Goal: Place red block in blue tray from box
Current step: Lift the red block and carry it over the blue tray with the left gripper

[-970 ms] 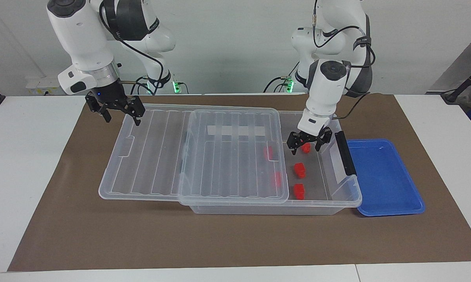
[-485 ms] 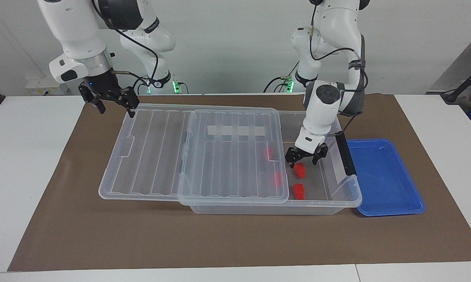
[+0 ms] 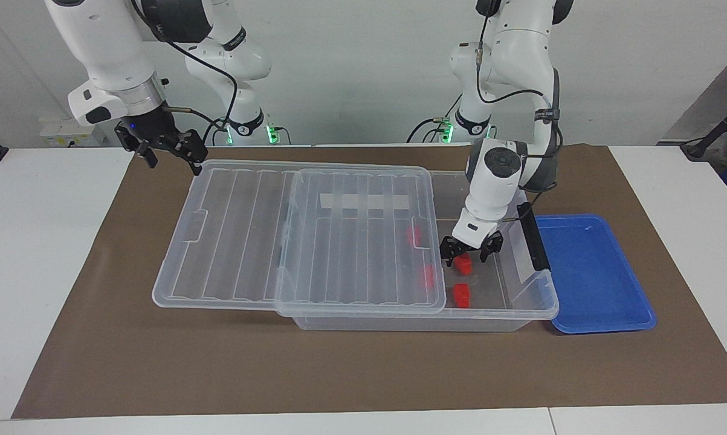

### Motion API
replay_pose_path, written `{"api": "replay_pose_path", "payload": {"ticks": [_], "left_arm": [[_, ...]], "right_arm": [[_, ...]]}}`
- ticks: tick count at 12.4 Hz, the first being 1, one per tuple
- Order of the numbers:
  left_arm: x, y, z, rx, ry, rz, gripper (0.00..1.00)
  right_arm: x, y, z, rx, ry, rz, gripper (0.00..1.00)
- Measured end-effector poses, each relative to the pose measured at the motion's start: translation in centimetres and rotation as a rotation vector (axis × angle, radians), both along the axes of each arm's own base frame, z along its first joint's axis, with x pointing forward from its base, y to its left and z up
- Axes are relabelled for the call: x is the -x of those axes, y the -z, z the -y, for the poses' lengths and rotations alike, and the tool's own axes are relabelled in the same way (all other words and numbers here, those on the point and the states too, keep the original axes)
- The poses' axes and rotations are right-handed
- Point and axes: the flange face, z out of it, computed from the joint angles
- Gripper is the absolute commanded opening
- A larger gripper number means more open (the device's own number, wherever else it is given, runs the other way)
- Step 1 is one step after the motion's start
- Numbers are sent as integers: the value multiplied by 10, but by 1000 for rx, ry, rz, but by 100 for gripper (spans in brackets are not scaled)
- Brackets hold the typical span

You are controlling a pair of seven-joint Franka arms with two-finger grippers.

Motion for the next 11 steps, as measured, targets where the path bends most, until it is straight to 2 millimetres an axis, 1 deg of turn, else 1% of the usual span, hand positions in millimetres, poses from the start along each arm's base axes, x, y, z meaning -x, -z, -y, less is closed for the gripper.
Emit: {"api": "replay_pose_path", "payload": {"ticks": [1,2,3,4,5,6,7,11], "left_arm": [[0,1,0,1,5,4,95],[0,5,0,2,8,6,88],[2,10,0,4,11,11,75],[4,15,0,7,13,15,55],[7,20,0,7,14,14,30],[8,21,-1,6,15,11,11],[7,19,-1,5,16,13,0],[6,11,-2,-15,21,-21,0]], "right_arm": [[0,0,3,0,-2,-2,100],[1,0,4,0,-4,-5,100],[1,0,3,0,-5,-8,100],[2,0,2,0,-8,-10,100],[2,0,0,0,-11,-11,100],[2,0,-1,0,-13,-11,100],[2,0,-1,0,-13,-11,100],[2,1,-1,0,-13,-12,100]]}}
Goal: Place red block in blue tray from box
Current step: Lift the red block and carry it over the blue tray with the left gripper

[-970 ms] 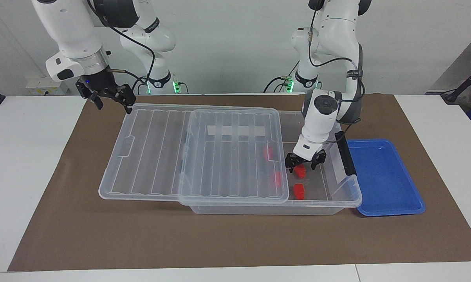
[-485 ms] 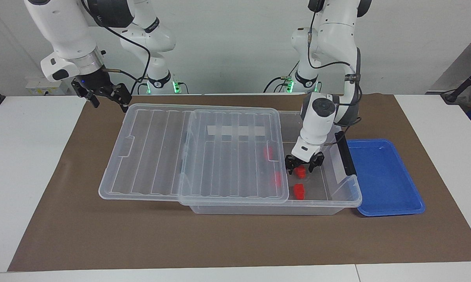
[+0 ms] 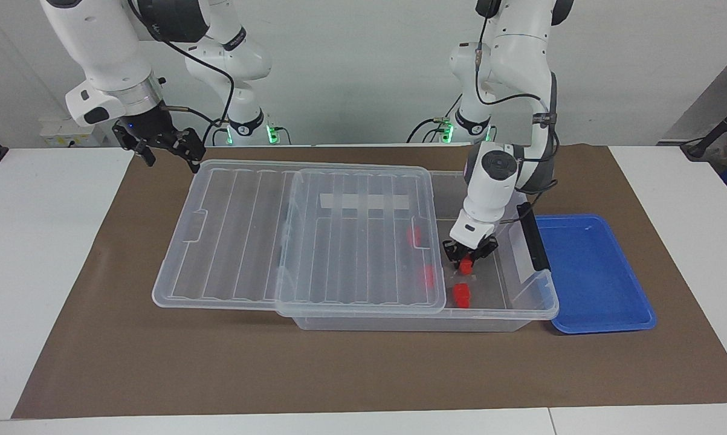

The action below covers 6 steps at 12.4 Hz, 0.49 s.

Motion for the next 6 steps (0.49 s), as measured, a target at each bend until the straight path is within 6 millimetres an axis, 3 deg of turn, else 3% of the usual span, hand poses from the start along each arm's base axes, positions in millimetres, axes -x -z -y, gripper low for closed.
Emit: {"api": "replay_pose_path", "payload": {"ticks": [3,5,6], "left_arm": [[-10,-26,-2,-27,-13,-55,0],[-20,-72,-12,-46,-39,-98,0],[-24,-105,-18,-53,-57,-119,0]], "right_arm": [[0,0,2,0,4,0,100],[0,0,3,0,5,0,100],[0,0,3,0,5,0,100]]}}
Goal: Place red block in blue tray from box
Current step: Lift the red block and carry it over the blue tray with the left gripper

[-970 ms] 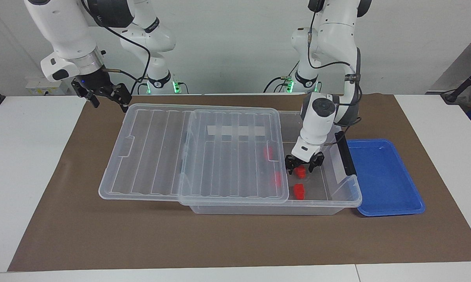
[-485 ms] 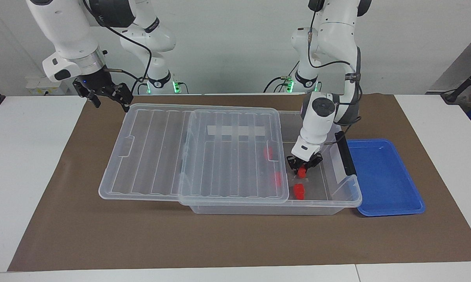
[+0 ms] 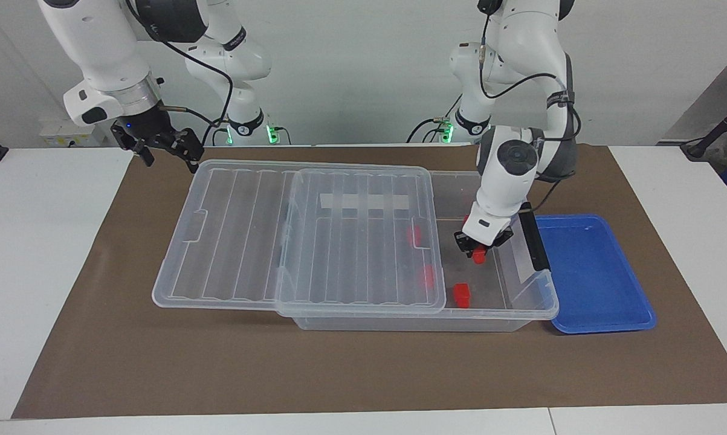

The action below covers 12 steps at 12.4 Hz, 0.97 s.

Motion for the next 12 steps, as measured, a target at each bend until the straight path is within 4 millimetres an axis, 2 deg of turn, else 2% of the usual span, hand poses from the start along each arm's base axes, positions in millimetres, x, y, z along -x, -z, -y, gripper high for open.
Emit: {"api": "replay_pose_path", "payload": {"ticks": [3,5,7,9,11,12], "left_arm": [[-5,-93,-31,0,-56,-41,0],[-7,-124,-69,3,-21,-70,0],[-11,-138,-124,20,34,-77,0],[-10,-145,-194,43,102,-76,0],[-7,-142,-259,56,151,-54,0],[-6,-133,-279,55,164,-28,0]], "right_arm": [[0,0,0,0,0,0,100],[0,0,0,0,0,0,100],[0,0,0,0,0,0,100],[0,0,0,0,0,0,100],[0,0,0,0,0,0,100],[0,0,0,0,0,0,100]]}}
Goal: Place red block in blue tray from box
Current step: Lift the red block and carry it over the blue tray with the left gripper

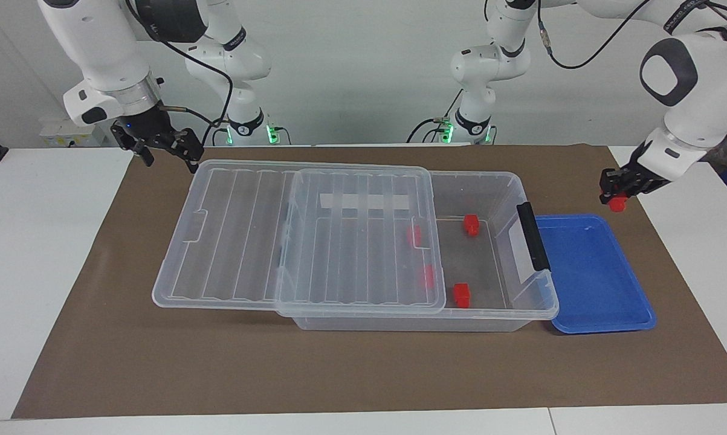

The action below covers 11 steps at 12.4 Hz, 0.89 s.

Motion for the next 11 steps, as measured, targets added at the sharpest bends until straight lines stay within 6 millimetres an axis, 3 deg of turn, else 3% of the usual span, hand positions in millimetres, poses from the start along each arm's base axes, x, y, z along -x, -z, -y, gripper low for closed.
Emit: {"api": "replay_pose_path", "payload": {"ticks": [2,5,11], "left_arm": [[3,36,-10,-6,8,48,0],[7,100,1,-10,28,89,0],[8,186,7,-9,78,99,0]], "right_arm": [[0,0,0,0,0,0,100],[0,0,0,0,0,0,100],[0,0,0,0,0,0,100]]}}
